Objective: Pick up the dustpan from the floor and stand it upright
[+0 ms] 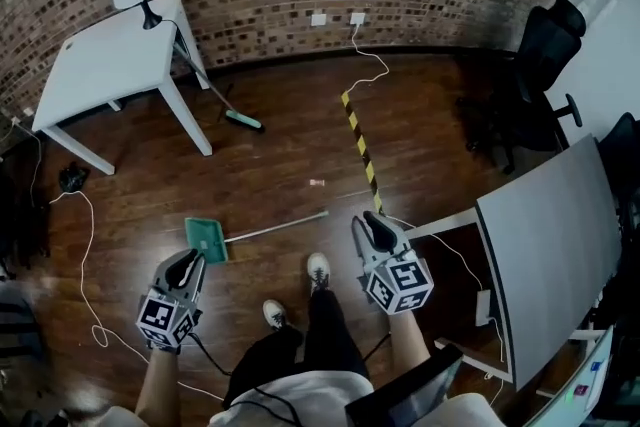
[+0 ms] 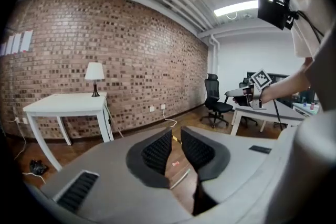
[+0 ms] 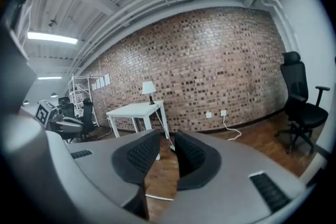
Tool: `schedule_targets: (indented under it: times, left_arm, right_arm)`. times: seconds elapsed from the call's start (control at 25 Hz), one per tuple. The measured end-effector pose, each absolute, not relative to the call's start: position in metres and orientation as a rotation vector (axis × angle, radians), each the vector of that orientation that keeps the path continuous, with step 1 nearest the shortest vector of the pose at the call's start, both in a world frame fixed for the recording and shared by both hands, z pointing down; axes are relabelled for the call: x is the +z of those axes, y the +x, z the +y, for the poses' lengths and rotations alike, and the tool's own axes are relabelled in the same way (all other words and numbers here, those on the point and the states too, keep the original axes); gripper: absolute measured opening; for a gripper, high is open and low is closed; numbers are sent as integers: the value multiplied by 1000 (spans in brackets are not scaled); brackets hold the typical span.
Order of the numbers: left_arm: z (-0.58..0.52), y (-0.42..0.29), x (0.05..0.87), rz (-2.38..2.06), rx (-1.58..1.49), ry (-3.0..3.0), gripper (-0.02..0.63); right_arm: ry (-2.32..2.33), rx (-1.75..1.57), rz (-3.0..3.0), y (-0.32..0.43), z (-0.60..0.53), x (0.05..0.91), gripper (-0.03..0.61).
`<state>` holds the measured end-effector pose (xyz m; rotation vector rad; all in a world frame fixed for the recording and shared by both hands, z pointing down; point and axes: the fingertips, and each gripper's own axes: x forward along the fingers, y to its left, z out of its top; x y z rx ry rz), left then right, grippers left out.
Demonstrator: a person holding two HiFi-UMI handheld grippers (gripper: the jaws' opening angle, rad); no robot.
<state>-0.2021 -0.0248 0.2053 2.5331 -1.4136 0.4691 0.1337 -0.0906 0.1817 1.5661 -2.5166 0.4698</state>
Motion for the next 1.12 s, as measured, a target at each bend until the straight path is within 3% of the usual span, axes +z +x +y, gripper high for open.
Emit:
schedule_targets:
  times: [0.24,0.28,0.48,0.56,0.8,1.12]
  left_arm:
    - [-82,-195,348,-1207,668,2551,67]
    - [-96,-193,377,-1176,690,2572,67]
    - [-134,-160,539,-834,913,2686,69]
    - [-150,-153,611,-686,995,2727,103]
    - [-178,-160,824,-517,1214,2691,110]
    - [-163,-186,996,-270,1501,2615,140]
  right_arm:
    - [1522,580,-2415,143,-141,342,76]
    - [1523,637,-2422,142,-152,373,100]
    - [1493,866,-2390,141,-178,545,119]
    - [1485,940,-2395,136,-190,616,120]
    - [1323,993,-2450,105,-216,813,121]
    - [1295,1140,-2391,94,-218,953,129]
